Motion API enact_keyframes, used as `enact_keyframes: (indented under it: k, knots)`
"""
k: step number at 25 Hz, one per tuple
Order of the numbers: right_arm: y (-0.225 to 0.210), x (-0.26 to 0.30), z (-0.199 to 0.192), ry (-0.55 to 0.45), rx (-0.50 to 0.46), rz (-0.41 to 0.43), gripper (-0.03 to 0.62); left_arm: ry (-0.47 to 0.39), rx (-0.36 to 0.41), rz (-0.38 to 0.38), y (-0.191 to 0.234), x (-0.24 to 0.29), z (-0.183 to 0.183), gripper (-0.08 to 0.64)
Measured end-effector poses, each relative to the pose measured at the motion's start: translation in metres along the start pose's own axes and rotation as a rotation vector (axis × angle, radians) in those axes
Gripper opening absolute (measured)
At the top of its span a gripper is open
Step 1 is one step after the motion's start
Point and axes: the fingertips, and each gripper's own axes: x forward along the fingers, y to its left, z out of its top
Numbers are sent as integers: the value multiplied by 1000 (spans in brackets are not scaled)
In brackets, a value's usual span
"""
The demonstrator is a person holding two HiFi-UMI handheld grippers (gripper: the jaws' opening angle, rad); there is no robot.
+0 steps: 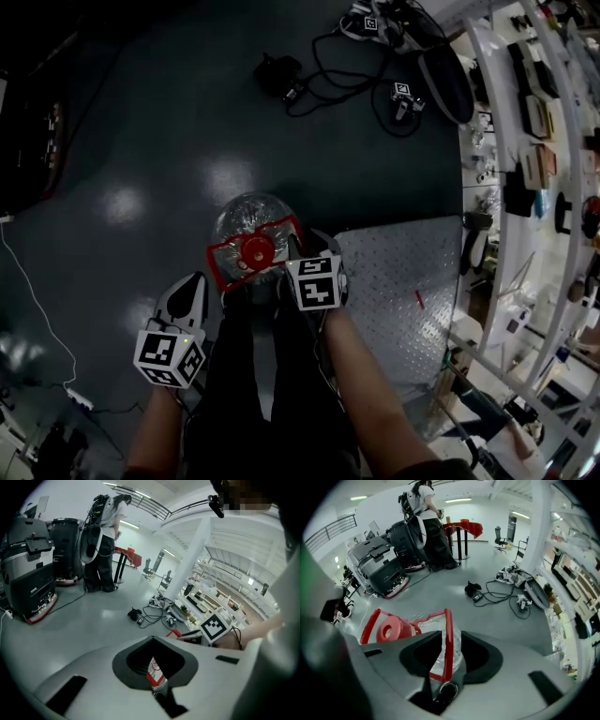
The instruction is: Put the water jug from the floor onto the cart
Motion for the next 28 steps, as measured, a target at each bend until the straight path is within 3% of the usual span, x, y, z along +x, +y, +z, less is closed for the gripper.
enact_keyframes:
  k: [5,7,10,21,28]
  knots:
    - [2,12,-4,59,-8,-15,113,13,-1,-8,5,3,-1,9]
    - [1,13,-5,70,-15,-31,41,16,1,-11,5,5,-2,8]
    - [2,14,-5,72,-32,-38,31,20,2,-15,7,5,-2,8]
    - [48,-17,7,-23,-134,49,31,25,13,-20,14,-14,6,9]
    - [82,-60,23,-89,-149,41,34,-5,39,-23,19,-39,27,9]
